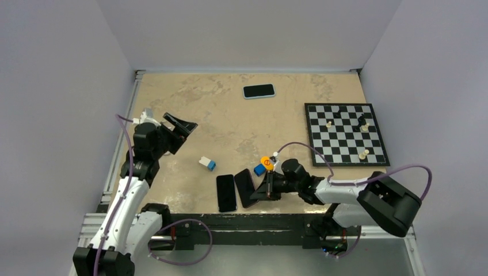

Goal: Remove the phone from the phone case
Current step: Place the phone at the center of the board.

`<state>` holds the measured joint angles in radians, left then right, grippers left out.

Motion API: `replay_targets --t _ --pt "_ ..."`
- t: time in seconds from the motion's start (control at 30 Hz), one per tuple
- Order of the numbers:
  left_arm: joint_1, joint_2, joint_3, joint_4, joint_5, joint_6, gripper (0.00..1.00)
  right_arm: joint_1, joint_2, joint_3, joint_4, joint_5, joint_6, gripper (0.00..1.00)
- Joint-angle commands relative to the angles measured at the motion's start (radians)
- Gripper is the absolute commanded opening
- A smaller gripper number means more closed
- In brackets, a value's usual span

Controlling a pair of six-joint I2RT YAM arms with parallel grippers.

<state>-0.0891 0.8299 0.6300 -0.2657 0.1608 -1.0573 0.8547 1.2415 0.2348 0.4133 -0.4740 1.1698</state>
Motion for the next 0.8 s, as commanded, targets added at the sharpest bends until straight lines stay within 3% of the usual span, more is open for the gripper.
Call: replay_targets --t 0.0,0.17,0.23,0.3,0.57,0.77 --pt "-0.022 -0.069 0.009 0.06 0.115 0.072 0.92 0.008 0.087 0.0 0.227 -0.056 0.068 0.11" --pt "-0.025 -0.078 0.008 0.037 0.125 0.084 0.94 0.021 0.161 -0.025 0.333 -0.105 0.107 0.36" --pt "-0.024 -0.088 -0.003 0.045 0.135 0.081 0.94 0.022 0.14 -0.043 0.345 -0.108 0.114 0.6" --pt "-0.024 -0.099 -0.009 0.05 0.137 0.08 0.94 0.022 0.098 -0.035 0.267 -0.105 0.076 0.74" --pt "-0.025 -0.143 0.07 -0.012 0.16 0.166 0.95 0.024 -0.061 0.173 -0.262 -0.029 -0.268 0.83" --pt "-0.025 -0.167 0.142 -0.053 0.216 0.254 0.96 0.064 -0.009 0.196 -0.224 -0.176 -0.308 0.87"
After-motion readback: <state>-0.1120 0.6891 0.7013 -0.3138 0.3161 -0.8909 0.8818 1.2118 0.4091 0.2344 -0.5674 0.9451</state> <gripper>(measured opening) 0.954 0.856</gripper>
